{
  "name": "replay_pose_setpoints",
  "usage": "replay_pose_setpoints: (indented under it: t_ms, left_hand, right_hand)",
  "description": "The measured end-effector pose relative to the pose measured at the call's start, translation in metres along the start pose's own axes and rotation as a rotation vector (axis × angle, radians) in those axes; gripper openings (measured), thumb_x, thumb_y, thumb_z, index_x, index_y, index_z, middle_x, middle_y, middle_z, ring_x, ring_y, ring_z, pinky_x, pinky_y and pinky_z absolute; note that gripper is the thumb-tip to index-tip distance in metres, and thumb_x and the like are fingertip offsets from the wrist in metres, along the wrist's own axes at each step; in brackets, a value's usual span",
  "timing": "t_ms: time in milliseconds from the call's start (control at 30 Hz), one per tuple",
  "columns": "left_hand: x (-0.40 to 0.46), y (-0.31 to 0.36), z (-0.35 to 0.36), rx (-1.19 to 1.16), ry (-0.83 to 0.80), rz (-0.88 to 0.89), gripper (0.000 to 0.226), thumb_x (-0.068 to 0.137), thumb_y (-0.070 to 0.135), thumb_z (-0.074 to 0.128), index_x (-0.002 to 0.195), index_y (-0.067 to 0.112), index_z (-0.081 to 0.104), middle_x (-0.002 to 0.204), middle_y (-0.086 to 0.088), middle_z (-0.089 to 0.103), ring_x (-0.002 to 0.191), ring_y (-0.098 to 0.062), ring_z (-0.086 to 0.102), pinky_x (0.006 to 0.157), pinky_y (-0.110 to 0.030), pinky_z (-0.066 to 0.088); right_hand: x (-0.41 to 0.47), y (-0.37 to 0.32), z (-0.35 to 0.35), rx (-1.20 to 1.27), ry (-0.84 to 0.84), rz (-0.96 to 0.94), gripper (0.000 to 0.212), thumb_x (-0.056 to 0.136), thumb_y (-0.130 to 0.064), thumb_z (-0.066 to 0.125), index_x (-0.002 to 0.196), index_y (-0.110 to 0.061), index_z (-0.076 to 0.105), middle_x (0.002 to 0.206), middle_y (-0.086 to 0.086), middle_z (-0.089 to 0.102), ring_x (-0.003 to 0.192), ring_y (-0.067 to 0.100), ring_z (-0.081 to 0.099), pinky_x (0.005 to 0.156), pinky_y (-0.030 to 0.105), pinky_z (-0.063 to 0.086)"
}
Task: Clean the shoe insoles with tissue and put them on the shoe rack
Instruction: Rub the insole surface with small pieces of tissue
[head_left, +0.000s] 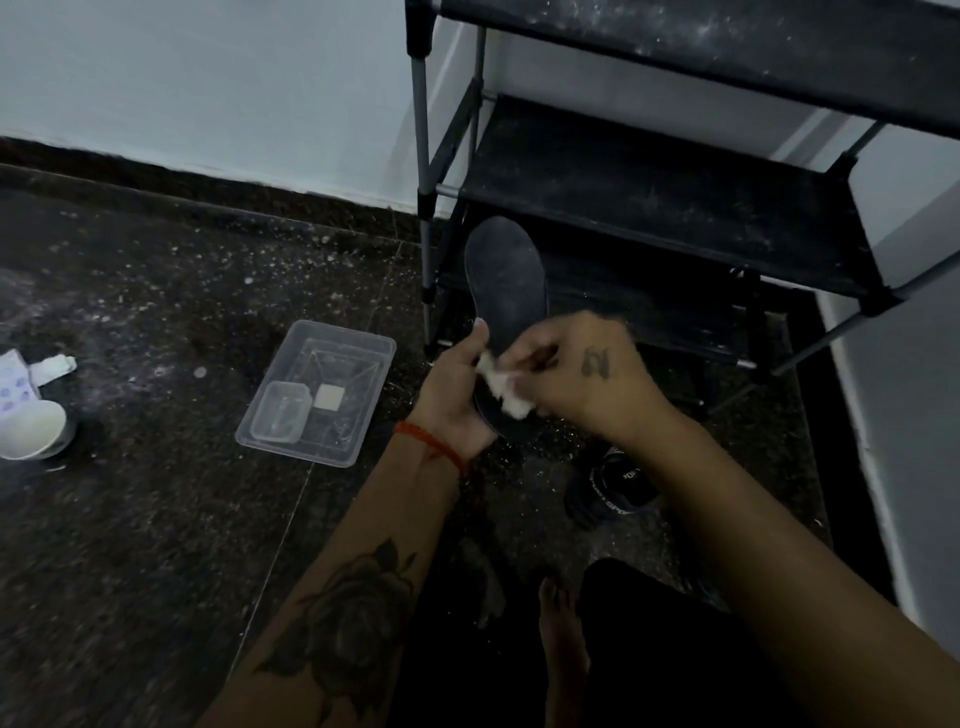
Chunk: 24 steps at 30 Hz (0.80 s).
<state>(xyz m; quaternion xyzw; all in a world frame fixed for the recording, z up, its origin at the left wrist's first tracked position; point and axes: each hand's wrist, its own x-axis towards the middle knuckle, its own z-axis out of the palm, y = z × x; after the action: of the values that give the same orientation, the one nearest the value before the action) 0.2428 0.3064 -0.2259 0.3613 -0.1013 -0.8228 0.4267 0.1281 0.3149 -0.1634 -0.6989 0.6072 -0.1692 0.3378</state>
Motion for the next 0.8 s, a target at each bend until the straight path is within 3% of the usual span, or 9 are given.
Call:
replay_pose_setpoints:
  t_ms: [67, 133, 267, 333, 467, 533, 633, 733, 800]
  left_hand:
    - [0.002, 0.000, -0.003, 0.008, 0.030, -0.009, 0.050, 0.101, 0.043, 0.029, 0.103, 0.005, 0.061, 0.086, -0.011, 0.071, 0.075, -0.022, 0.070, 0.070, -0.031, 0.058]
    - [0.004, -0.002, -0.005, 0.012, 0.049, -0.010, 0.048, 0.101, 0.041, 0.030, 0.105, 0.004, 0.061, 0.083, -0.012, 0.071, 0.073, -0.022, 0.070, 0.068, -0.031, 0.058]
    - [0.004, -0.004, -0.002, 0.028, 0.051, -0.015, 0.047, 0.101, 0.041, 0.028, 0.108, 0.007, 0.060, 0.087, -0.011, 0.072, 0.080, -0.023, 0.068, 0.078, -0.036, 0.053]
    - [0.003, -0.004, 0.000, 0.024, 0.052, -0.011, 0.047, 0.102, 0.040, 0.027, 0.109, 0.007, 0.060, 0.089, -0.010, 0.073, 0.081, -0.022, 0.069, 0.079, -0.035, 0.054]
    - [0.001, -0.002, 0.002, -0.003, 0.029, -0.003, 0.048, 0.102, 0.040, 0.023, 0.106, 0.007, 0.059, 0.084, -0.011, 0.073, 0.081, -0.022, 0.067, 0.078, -0.035, 0.053]
    - [0.001, -0.002, 0.001, -0.014, 0.001, 0.001, 0.050, 0.103, 0.039, 0.022, 0.103, 0.005, 0.058, 0.080, -0.013, 0.073, 0.078, -0.024, 0.069, 0.076, -0.037, 0.055]
    - [0.000, 0.000, 0.000, 0.016, 0.040, -0.020, 0.052, 0.102, 0.041, 0.025, 0.099, 0.002, 0.058, 0.076, -0.013, 0.072, 0.068, -0.022, 0.071, 0.061, -0.030, 0.058]
    - [0.001, 0.002, 0.001, 0.032, 0.092, -0.019, 0.051, 0.101, 0.041, 0.027, 0.123, 0.003, 0.053, 0.098, -0.013, 0.066, 0.085, -0.024, 0.065, 0.065, -0.031, 0.058]
    - [0.000, 0.000, 0.004, 0.025, 0.116, -0.016, 0.048, 0.102, 0.038, 0.028, 0.133, 0.007, 0.047, 0.104, -0.013, 0.063, 0.090, -0.025, 0.062, 0.069, -0.033, 0.057]
  right_hand:
    - [-0.005, -0.006, 0.007, -0.073, -0.153, -0.033, 0.008, 0.076, -0.017, 0.068, 0.083, -0.021, 0.072, 0.067, -0.016, 0.059, 0.061, -0.001, 0.055, 0.052, 0.006, 0.039]
    - [-0.004, -0.004, 0.008, -0.144, -0.166, -0.019, 0.005, 0.076, -0.020, 0.069, 0.081, -0.019, 0.070, 0.070, -0.010, 0.062, 0.063, 0.002, 0.055, 0.052, 0.009, 0.039]
    - [0.005, 0.010, 0.007, -0.258, -0.036, 0.048, 0.011, 0.077, -0.031, 0.070, 0.079, -0.020, 0.071, 0.084, 0.001, 0.070, 0.079, 0.016, 0.064, 0.072, 0.024, 0.051]
    - [0.008, 0.015, 0.007, -0.279, 0.082, 0.061, 0.015, 0.080, -0.034, 0.067, 0.082, -0.019, 0.071, 0.088, 0.002, 0.069, 0.083, 0.018, 0.064, 0.073, 0.023, 0.049]
    - [0.007, 0.013, 0.000, -0.094, 0.235, 0.014, 0.010, 0.077, -0.016, 0.067, 0.087, -0.018, 0.069, 0.087, 0.002, 0.068, 0.077, 0.013, 0.062, 0.068, 0.017, 0.047]
    - [0.004, 0.008, 0.003, 0.027, 0.104, -0.014, 0.015, 0.074, -0.011, 0.068, 0.085, -0.021, 0.070, 0.079, -0.003, 0.067, 0.066, 0.004, 0.059, 0.058, 0.008, 0.045]
    - [0.001, 0.004, 0.011, -0.048, -0.099, -0.072, 0.018, 0.074, -0.009, 0.066, 0.083, -0.025, 0.071, 0.072, -0.010, 0.064, 0.064, 0.000, 0.056, 0.053, 0.003, 0.041]
    - [0.002, 0.005, 0.004, -0.152, -0.158, -0.053, 0.016, 0.074, -0.010, 0.066, 0.078, -0.024, 0.072, 0.066, -0.017, 0.061, 0.065, 0.000, 0.057, 0.057, 0.003, 0.041]
    - [0.003, 0.007, 0.002, -0.236, -0.154, -0.013, 0.010, 0.074, -0.015, 0.067, 0.078, -0.022, 0.074, 0.075, -0.009, 0.068, 0.074, 0.008, 0.062, 0.068, 0.017, 0.050]
